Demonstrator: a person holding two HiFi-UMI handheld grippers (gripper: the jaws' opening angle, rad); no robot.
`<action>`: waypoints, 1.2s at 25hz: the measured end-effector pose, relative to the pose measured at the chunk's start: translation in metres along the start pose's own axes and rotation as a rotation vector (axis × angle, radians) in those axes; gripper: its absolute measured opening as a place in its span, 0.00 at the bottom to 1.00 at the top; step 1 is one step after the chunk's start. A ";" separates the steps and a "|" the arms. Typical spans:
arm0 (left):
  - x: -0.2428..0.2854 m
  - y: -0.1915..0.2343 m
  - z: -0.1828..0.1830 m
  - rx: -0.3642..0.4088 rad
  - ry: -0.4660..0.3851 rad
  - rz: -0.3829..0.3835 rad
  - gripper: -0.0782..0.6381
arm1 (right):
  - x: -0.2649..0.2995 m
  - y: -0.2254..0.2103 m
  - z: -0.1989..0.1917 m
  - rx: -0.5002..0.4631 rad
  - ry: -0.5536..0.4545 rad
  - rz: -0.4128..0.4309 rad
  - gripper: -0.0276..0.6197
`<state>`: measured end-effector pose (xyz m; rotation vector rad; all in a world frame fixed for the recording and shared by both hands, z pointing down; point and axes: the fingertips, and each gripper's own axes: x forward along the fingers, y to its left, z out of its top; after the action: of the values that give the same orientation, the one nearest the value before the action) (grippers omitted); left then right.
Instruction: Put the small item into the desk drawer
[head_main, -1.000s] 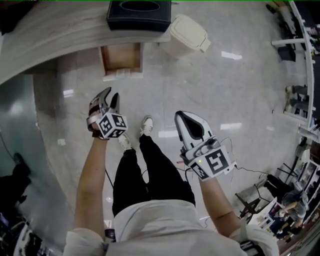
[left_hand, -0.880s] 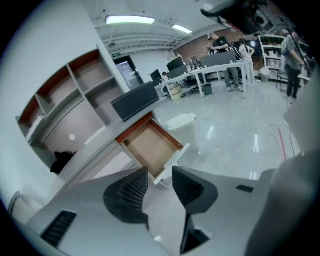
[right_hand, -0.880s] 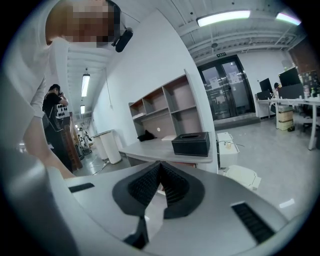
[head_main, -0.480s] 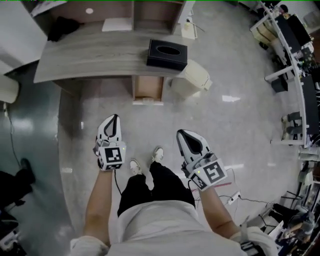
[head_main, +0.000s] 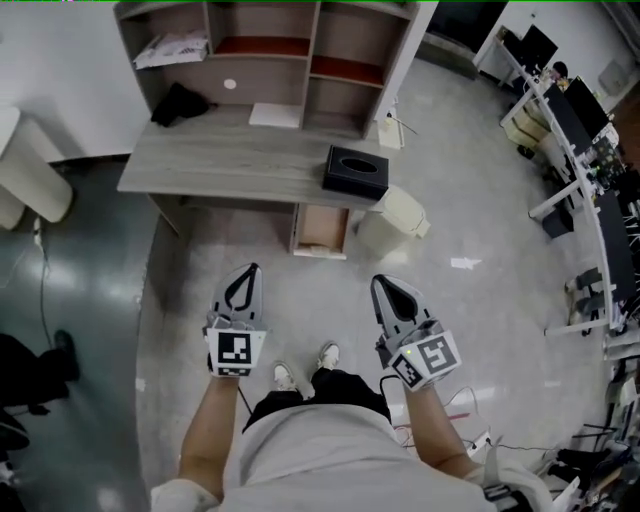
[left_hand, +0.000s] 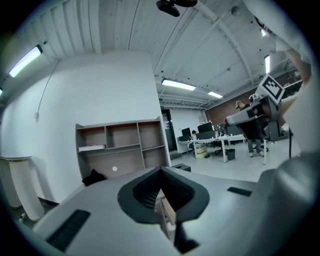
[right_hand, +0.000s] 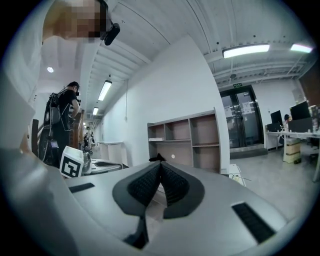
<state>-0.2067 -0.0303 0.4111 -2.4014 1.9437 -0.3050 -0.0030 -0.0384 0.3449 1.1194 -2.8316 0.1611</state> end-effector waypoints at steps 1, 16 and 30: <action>-0.004 0.002 0.006 -0.007 -0.008 -0.004 0.13 | -0.002 -0.001 0.004 -0.001 -0.006 -0.007 0.08; -0.019 0.018 0.089 -0.111 -0.152 -0.004 0.13 | -0.030 -0.046 0.052 0.000 -0.112 -0.048 0.08; -0.017 0.036 0.130 -0.115 -0.190 0.082 0.13 | -0.058 -0.134 0.081 0.005 -0.177 -0.152 0.08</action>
<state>-0.2217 -0.0334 0.2760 -2.3107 2.0164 0.0380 0.1270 -0.1072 0.2662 1.4102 -2.8803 0.0598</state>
